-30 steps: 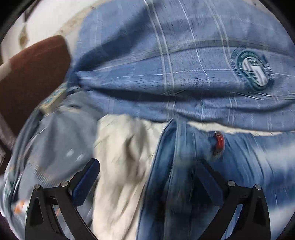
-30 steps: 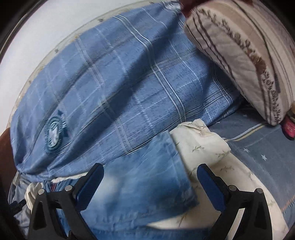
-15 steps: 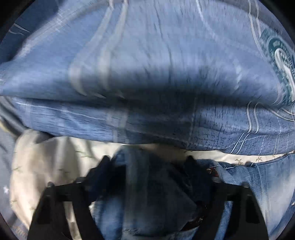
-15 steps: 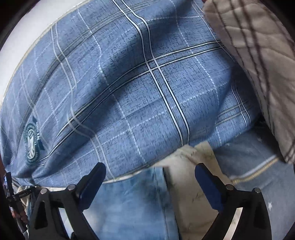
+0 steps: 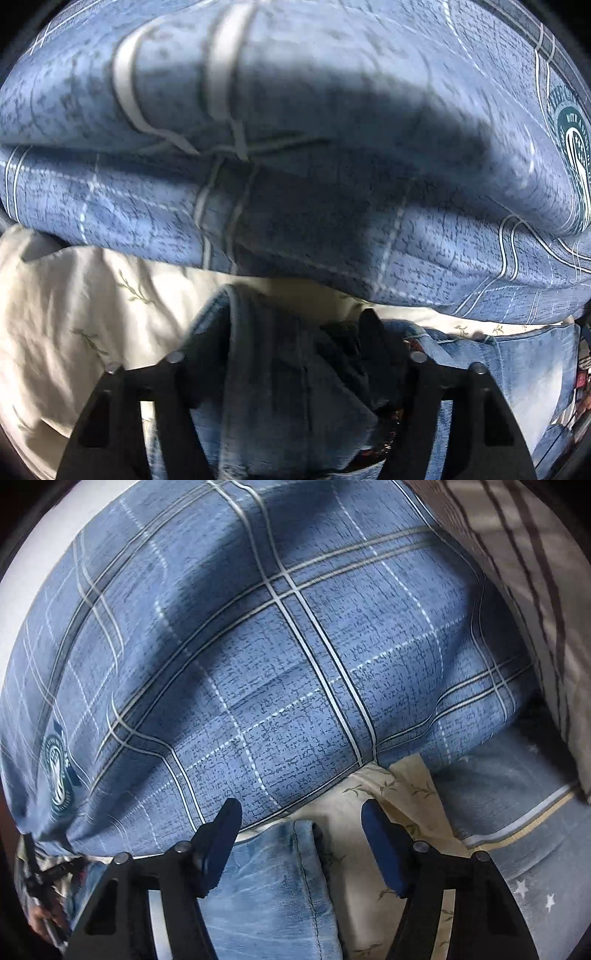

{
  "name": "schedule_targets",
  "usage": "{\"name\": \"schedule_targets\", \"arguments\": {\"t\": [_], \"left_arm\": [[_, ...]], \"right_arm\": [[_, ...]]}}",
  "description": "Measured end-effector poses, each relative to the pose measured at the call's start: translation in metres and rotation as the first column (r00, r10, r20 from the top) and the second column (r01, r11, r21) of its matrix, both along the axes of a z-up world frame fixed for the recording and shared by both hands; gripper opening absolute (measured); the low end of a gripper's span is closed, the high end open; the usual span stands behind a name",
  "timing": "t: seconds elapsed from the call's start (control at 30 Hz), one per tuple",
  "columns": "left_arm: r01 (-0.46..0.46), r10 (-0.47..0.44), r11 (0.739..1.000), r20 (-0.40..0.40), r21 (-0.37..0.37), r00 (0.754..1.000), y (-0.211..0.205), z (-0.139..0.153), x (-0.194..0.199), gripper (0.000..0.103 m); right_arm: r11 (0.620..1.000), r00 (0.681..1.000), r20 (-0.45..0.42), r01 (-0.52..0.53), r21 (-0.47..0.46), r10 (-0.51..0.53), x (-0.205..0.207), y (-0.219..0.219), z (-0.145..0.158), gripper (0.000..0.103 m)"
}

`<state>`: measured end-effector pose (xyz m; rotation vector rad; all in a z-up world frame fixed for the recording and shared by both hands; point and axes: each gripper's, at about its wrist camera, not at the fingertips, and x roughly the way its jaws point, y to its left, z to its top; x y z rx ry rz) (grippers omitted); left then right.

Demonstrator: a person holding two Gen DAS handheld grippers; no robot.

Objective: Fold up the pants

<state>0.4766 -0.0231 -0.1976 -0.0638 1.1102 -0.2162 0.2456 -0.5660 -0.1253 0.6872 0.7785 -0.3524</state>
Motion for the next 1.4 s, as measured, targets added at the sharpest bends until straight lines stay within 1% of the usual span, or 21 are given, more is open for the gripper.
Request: {"name": "schedule_targets", "arguments": {"t": [0.1,0.17,0.2,0.23,0.27,0.3,0.33,0.37,0.43,0.47,0.57,0.67,0.8,0.87,0.93,1.03,1.07,1.1,1.27,1.33,1.4], "left_arm": [[0.047,-0.05,0.997,0.035,0.069,0.998,-0.016,-0.002,-0.009,0.072],[0.053,-0.059,0.994,0.054,0.099,0.997,-0.022,-0.003,-0.013,0.063],[0.049,-0.055,0.994,0.057,0.096,0.997,-0.024,-0.003,-0.015,0.053],[0.037,-0.043,0.995,0.061,0.094,0.997,-0.024,-0.003,-0.014,0.039],[0.025,-0.031,0.995,0.063,0.093,0.998,-0.021,-0.002,-0.015,0.034],[0.024,-0.028,0.997,0.061,0.073,0.998,-0.02,-0.002,-0.013,0.03],[0.018,-0.022,0.998,0.064,0.056,0.998,-0.018,0.0,-0.015,0.018],[0.005,-0.008,0.999,0.074,0.047,0.997,-0.014,0.004,-0.019,0.011],[0.004,-0.005,1.0,0.097,0.009,0.995,-0.008,0.014,-0.025,0.009],[0.011,-0.01,1.0,0.118,-0.006,0.993,-0.006,0.021,-0.033,0.009],[0.051,-0.041,0.998,0.211,-0.043,0.977,0.004,0.056,-0.066,0.008],[0.069,-0.048,0.995,0.245,-0.077,0.968,0.018,0.082,-0.097,0.008],[0.086,-0.038,0.985,0.304,-0.147,0.952,0.057,0.122,-0.163,0.008],[0.082,-0.023,0.982,0.32,-0.173,0.947,0.071,0.15,-0.188,0.008],[0.072,-0.008,0.979,0.32,-0.189,0.947,0.083,0.158,-0.204,0.008],[0.068,-0.004,0.981,0.331,-0.184,0.944,0.094,0.145,-0.224,0.008],[0.069,-0.006,0.981,0.329,-0.18,0.944,0.101,0.141,-0.243,0.008],[0.067,-0.006,0.982,0.325,-0.175,0.946,0.104,0.135,-0.242,0.008],[0.024,0.03,0.982,0.279,-0.189,0.96,0.135,0.097,-0.311,0.008],[0.0,0.048,0.981,0.24,-0.194,0.97,0.143,0.073,-0.328,0.008],[-0.022,0.051,0.986,0.182,-0.163,0.982,0.144,0.05,-0.334,0.008]], "right_arm": [[0.998,0.998,-0.055,-0.019,-0.054,0.016,0.012,0.002,-0.006,0.073],[0.997,0.994,-0.107,-0.043,-0.068,0.036,0.026,0.005,-0.015,0.074],[0.996,0.992,-0.115,-0.054,-0.064,0.046,0.032,0.007,-0.021,0.074],[0.996,0.991,-0.123,-0.065,-0.066,0.056,0.037,0.011,-0.026,0.074],[0.994,0.987,-0.147,-0.078,-0.078,0.066,0.042,0.013,-0.031,0.072],[0.991,0.981,-0.181,-0.093,-0.099,0.073,0.048,0.017,-0.034,0.065],[0.986,0.974,-0.205,-0.119,-0.121,0.092,0.051,0.022,-0.037,0.035],[0.981,0.97,-0.22,-0.135,-0.142,0.102,0.051,0.027,-0.036,0.028],[0.973,0.977,-0.191,-0.134,-0.19,0.097,0.043,0.036,-0.019,0.025],[0.973,0.981,-0.167,-0.131,-0.19,0.1,0.037,0.038,-0.01,0.024],[0.972,0.991,-0.096,-0.116,-0.205,0.098,0.012,0.046,0.025,0.024],[0.964,0.994,-0.036,-0.113,-0.242,0.108,-0.017,0.069,0.059,0.024],[0.961,0.994,0.019,-0.096,-0.258,0.105,-0.072,0.081,0.098,0.024],[0.961,0.995,0.032,-0.084,-0.263,0.096,-0.087,0.092,0.104,0.024],[0.966,0.995,0.038,-0.078,-0.247,0.09,-0.112,0.094,0.103,0.024],[0.971,0.995,0.05,-0.076,-0.227,0.09,-0.155,0.106,0.1,0.024],[0.972,0.995,0.052,-0.077,-0.222,0.09,-0.169,0.11,0.1,0.024],[0.974,0.995,0.052,-0.077,-0.215,0.09,-0.179,0.113,0.097,0.024],[0.982,0.994,0.031,-0.094,-0.163,0.101,-0.232,0.131,0.069,0.024],[0.984,0.995,0.001,-0.101,-0.144,0.102,-0.244,0.136,0.051,0.024],[0.987,0.993,-0.039,-0.116,-0.11,0.112,-0.251,0.136,0.033,0.027]]}}
